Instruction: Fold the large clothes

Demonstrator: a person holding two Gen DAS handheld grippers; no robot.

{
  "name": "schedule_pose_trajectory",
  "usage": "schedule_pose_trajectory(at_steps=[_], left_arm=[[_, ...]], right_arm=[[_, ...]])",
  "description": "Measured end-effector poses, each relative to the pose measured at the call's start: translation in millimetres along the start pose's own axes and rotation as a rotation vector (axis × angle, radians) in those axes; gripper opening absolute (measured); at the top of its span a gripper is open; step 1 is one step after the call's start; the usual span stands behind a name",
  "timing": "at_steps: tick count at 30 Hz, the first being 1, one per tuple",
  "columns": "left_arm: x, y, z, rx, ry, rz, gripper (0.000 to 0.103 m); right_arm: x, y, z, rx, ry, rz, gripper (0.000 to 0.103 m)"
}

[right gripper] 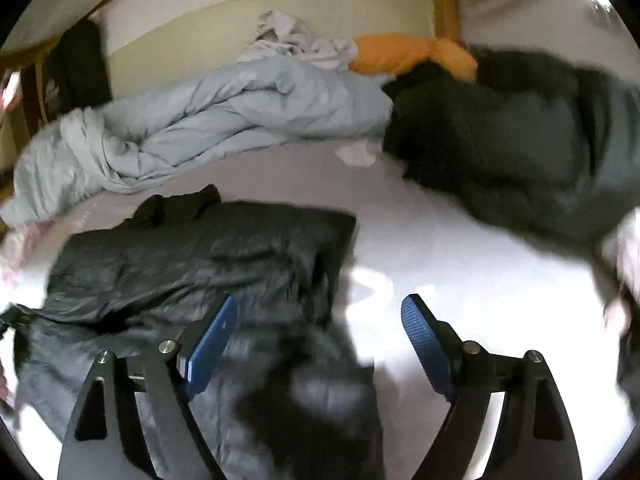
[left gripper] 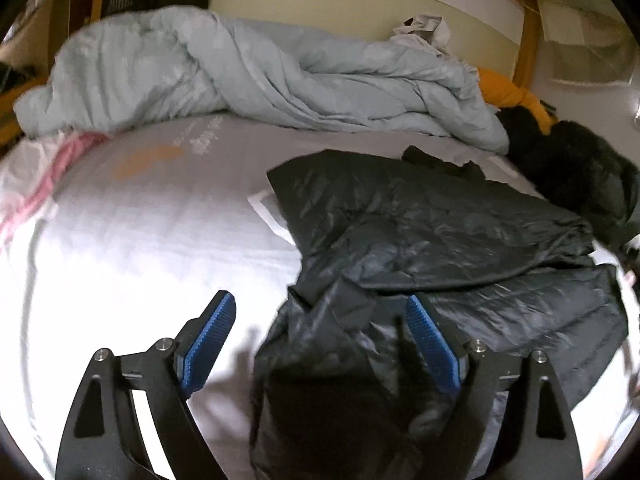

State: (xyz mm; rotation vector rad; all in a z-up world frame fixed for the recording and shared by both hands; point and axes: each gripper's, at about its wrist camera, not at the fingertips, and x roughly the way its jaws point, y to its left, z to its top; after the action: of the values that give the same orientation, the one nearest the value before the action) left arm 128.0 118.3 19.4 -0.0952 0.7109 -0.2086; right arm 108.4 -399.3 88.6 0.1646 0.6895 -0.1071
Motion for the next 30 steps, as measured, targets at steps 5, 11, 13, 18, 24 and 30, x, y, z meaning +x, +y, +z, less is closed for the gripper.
schedule_pose_trajectory(at_steps=[5, 11, 13, 18, 24, 30], left_arm=[[10, 1, -6, -0.044, 0.037, -0.145, 0.056], [-15, -1, -9, -0.013, -0.094, -0.099, 0.006], [-36, -1, -7, -0.007, -0.153, -0.124, 0.006], [-74, -6, -6, 0.012, -0.279, -0.13, 0.006], [-52, -3, -1, 0.008, -0.186, -0.029, 0.007], [9, 1, -10, 0.016, -0.02, 0.07, 0.008]], right_arm=[[4, -17, -31, 0.08, 0.1, 0.037, 0.086], [11, -9, -50, 0.019, 0.111, 0.061, 0.011], [-8, -9, -50, 0.035, 0.049, 0.059, 0.01], [-57, 3, -55, -0.026, -0.132, 0.011, 0.01], [-65, 14, -46, -0.07, -0.205, -0.028, 0.01], [3, 19, -48, -0.092, 0.025, -0.083, 0.01]])
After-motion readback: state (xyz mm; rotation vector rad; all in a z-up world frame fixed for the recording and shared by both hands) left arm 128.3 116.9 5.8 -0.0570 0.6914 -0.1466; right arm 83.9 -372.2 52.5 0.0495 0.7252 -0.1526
